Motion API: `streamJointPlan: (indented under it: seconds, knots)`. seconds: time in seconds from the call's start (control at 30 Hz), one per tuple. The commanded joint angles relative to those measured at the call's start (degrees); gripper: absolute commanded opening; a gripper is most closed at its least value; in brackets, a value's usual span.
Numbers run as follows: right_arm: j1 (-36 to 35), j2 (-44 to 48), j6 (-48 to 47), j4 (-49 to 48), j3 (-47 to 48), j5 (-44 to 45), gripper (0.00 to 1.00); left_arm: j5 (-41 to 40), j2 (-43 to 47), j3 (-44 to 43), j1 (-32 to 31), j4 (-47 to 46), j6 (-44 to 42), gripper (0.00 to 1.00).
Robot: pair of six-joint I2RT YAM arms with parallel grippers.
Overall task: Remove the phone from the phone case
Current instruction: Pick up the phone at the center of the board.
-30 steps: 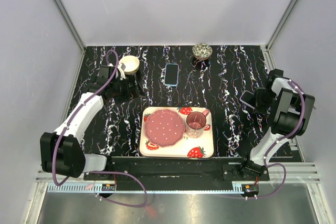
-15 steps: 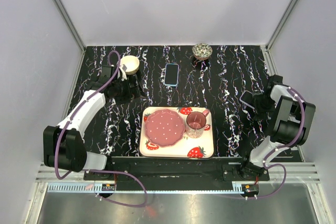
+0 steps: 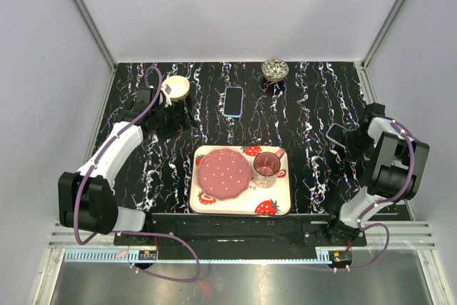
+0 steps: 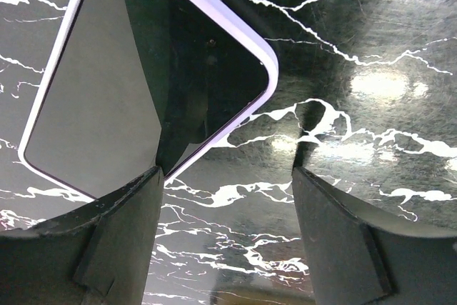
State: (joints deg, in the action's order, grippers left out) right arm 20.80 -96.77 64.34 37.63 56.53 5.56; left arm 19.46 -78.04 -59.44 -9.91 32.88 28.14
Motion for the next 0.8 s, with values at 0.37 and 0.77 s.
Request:
streamJointPlan:
  seconds: [0.37,0.77]
  knots:
    - [0.4,4.0,-2.5,8.1,-6.1,8.5,0.78,2.1,1.8,-2.3,0.0,-2.9,0.2,0.99]
    - [1.7,3.7,-4.8,9.4,2.1,8.2,0.93,1.7,1.8,-2.2,0.1,-2.6,-1.2,0.99]
